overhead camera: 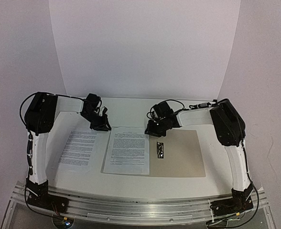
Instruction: Put the files into the folder
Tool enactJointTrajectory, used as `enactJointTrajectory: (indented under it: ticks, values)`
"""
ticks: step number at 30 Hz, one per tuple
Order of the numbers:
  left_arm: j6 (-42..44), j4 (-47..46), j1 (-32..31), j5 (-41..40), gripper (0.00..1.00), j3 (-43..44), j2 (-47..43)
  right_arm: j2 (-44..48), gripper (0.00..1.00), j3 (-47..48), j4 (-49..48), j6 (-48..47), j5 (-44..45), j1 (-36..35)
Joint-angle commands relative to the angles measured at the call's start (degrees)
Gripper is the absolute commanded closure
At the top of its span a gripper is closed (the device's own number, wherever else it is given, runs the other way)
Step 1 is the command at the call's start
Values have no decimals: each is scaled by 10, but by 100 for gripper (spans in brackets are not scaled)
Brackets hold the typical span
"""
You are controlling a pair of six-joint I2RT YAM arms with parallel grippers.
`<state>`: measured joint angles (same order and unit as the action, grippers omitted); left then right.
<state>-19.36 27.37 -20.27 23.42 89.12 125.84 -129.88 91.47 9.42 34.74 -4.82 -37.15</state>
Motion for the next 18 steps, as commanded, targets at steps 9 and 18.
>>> enactJointTrajectory:
  ticks: [9, 18]
  values:
    - [-40, 121, -9, -19, 78, -84, -127, 154, 57, -88, 78, 44, 59, -66]
    - [-64, 126, -41, -4, 71, -188, -167, 174, 43, -157, 101, 133, 67, -133]
